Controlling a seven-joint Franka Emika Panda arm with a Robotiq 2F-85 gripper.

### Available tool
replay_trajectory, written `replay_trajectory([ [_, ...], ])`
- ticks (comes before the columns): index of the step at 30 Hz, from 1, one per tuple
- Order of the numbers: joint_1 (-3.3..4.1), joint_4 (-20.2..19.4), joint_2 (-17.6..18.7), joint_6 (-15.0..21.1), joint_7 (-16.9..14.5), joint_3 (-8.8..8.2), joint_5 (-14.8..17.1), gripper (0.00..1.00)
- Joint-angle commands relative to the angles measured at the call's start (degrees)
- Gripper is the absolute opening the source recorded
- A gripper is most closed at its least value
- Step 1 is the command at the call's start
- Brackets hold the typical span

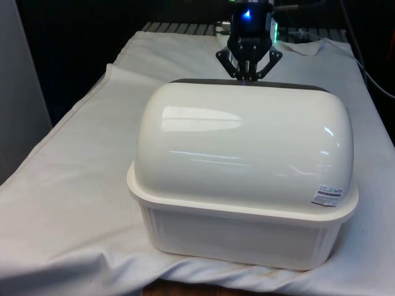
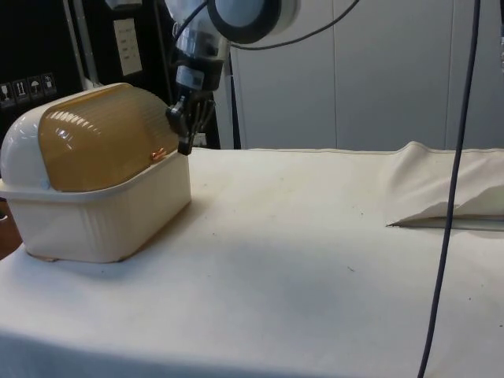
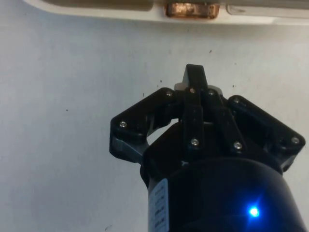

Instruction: Open the lid, then close it.

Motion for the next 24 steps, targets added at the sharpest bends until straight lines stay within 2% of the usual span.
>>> replay_trajectory([
  [1,0.00,-0.06,0.17,0.52,0.00,0.06,0.06,0.00],
  [2,-0.11,-0.23,0.40,2.06,-0.34,0.74,1.09,0.00],
  [9,-0.11,-0.86,0.92,6.65,-0.06,1.20,0.92,0.00],
  [10,0.00,-0.74,0.80,5.67,0.00,0.74,0.17,0.00],
  [15,-0.11,-1.15,1.72,9.17,-0.06,1.66,0.97,0.00],
  [17,0.00,-1.03,1.38,7.79,0.00,1.03,0.23,0.00],
  [18,-0.11,-1.20,2.18,9.97,0.00,1.78,0.97,0.00],
  [24,-0.40,-0.97,3.95,12.61,-0.17,2.35,1.32,0.00],
])
